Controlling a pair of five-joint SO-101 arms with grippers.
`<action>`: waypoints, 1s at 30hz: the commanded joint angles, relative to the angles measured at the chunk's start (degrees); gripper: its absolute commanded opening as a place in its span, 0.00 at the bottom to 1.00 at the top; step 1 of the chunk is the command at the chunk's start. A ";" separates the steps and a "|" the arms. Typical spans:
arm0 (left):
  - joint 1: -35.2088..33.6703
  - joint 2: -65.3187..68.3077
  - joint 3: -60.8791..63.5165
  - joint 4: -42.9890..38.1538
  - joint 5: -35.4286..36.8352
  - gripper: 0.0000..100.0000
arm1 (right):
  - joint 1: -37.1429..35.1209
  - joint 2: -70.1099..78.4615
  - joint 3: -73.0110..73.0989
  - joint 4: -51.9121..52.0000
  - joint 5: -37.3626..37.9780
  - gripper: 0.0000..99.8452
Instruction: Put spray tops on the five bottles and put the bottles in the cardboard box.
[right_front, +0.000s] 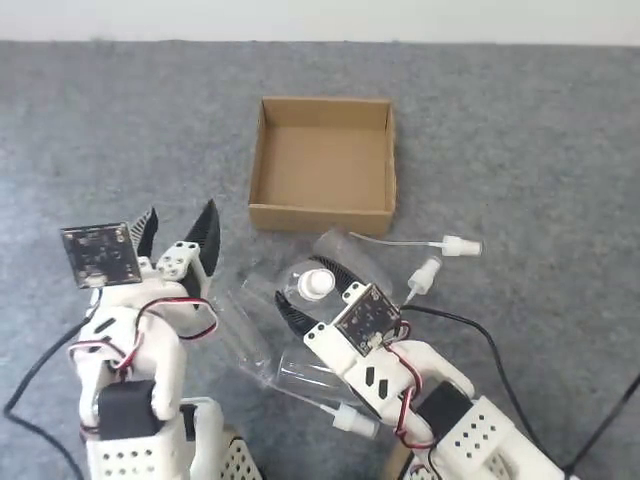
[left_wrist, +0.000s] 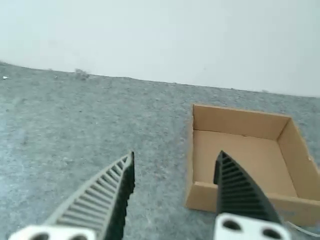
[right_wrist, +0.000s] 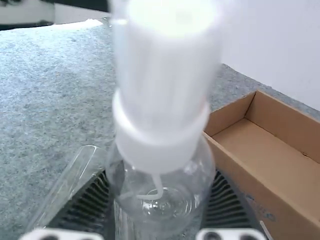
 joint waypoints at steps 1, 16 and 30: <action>-0.62 3.16 -1.19 -1.93 -1.49 0.25 | 3.03 -0.66 -1.41 0.04 -0.26 0.07; -0.79 46.42 -23.87 -1.85 -1.85 0.25 | 5.23 -1.19 -3.16 5.93 -0.35 0.07; 0.26 79.91 -42.59 0.97 -4.66 0.25 | 6.64 -1.19 -2.90 5.93 -0.44 0.07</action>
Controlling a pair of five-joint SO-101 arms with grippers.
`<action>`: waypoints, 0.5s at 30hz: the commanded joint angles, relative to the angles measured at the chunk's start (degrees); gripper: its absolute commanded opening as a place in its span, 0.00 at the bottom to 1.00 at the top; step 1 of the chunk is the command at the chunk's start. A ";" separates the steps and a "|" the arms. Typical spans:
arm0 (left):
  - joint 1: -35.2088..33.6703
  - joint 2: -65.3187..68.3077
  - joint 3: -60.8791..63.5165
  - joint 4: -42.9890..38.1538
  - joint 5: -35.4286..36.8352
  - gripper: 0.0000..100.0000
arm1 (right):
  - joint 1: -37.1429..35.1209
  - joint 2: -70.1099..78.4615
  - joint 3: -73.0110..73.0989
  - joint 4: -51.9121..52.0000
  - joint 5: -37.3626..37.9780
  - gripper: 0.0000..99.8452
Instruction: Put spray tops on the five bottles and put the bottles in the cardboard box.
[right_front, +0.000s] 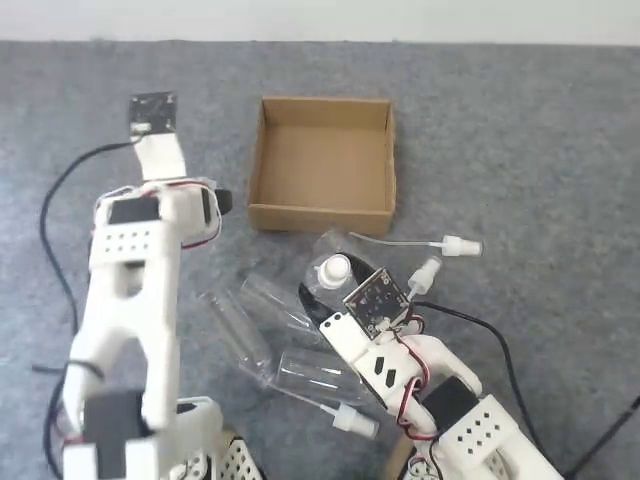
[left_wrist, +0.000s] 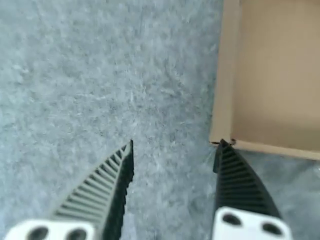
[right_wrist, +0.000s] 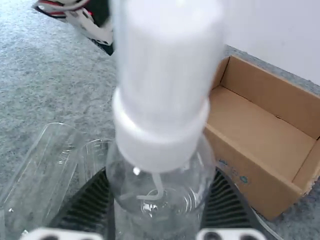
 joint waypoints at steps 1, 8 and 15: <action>1.49 6.51 -8.84 2.29 -0.79 0.25 | 0.84 -1.19 -2.90 0.31 -0.44 0.07; 3.52 14.95 -16.04 5.80 -0.44 0.25 | 0.92 -1.19 -2.81 0.40 -0.44 0.07; 6.07 16.97 -17.54 7.65 -0.44 0.25 | 0.92 -1.19 -2.81 0.40 -0.44 0.07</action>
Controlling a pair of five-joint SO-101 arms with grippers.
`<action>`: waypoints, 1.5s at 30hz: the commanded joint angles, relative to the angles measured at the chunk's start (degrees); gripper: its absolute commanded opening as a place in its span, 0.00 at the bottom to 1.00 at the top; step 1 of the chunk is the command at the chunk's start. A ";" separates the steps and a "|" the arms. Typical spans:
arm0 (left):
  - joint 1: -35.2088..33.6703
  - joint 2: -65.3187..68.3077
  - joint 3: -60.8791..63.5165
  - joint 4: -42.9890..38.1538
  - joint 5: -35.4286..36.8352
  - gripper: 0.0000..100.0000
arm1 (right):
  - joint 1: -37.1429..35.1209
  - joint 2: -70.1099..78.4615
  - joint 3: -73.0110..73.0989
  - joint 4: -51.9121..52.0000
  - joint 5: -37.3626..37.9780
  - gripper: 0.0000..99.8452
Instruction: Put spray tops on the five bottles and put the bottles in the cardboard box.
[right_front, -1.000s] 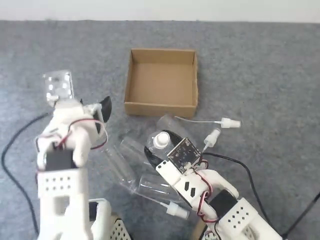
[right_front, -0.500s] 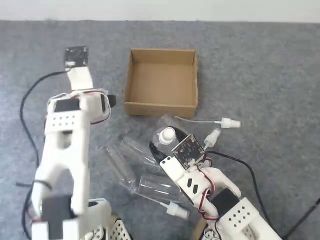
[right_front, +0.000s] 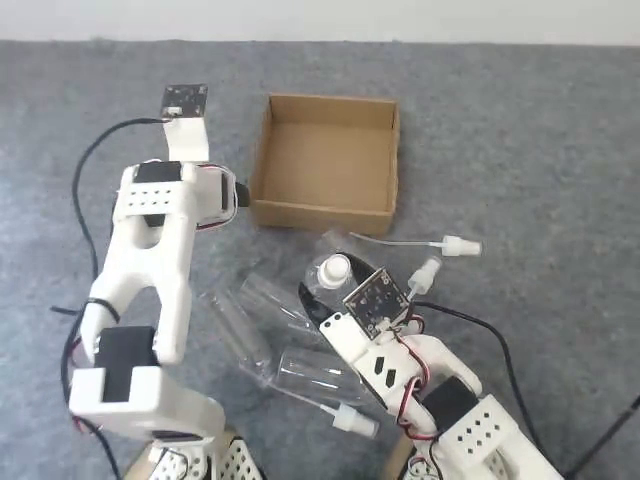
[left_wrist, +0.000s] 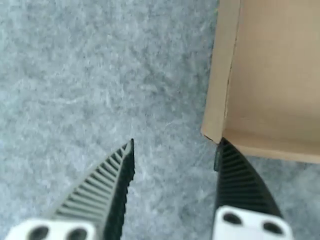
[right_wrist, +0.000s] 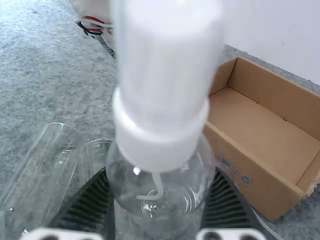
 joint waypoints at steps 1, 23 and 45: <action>3.16 -0.44 -3.21 2.73 0.00 0.25 | 0.92 -1.19 -2.81 0.40 -0.44 0.07; 3.52 1.05 -13.76 8.53 3.43 0.25 | 0.92 -1.19 -3.25 3.12 -0.44 0.07; 9.85 10.29 -13.76 9.67 3.16 0.06 | 1.89 -1.19 -3.25 3.12 -0.44 0.07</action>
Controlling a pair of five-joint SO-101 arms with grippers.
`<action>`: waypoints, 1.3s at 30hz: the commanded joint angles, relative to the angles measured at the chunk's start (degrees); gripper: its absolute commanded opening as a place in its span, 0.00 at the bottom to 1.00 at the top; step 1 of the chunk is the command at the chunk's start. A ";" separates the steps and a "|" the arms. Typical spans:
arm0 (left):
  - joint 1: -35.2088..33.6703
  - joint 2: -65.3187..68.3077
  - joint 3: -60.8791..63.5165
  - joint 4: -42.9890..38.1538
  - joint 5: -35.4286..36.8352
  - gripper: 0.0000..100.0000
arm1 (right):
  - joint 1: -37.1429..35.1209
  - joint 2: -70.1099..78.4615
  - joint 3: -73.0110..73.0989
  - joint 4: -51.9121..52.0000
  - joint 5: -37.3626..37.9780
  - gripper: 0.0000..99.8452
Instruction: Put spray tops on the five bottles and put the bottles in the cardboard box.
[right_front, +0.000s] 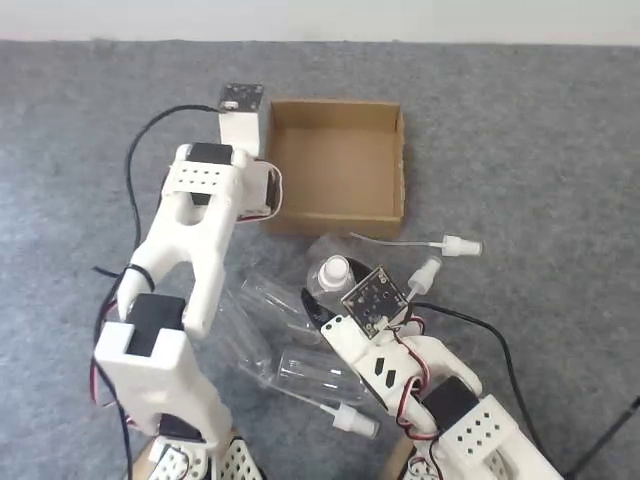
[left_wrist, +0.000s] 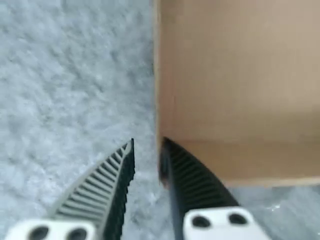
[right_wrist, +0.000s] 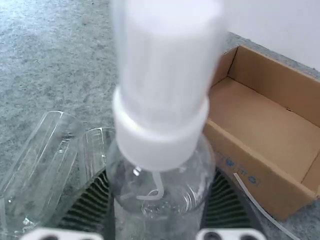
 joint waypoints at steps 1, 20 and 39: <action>0.97 -0.97 -1.89 2.99 -0.26 0.06 | 2.42 -1.19 -3.25 0.48 -0.44 0.07; -1.41 -17.85 -1.89 11.52 3.87 0.24 | 3.03 -1.27 -3.25 0.48 -0.44 0.07; -13.63 -27.87 0.22 15.65 -0.26 0.19 | 3.38 -1.27 -6.95 4.35 -0.35 0.07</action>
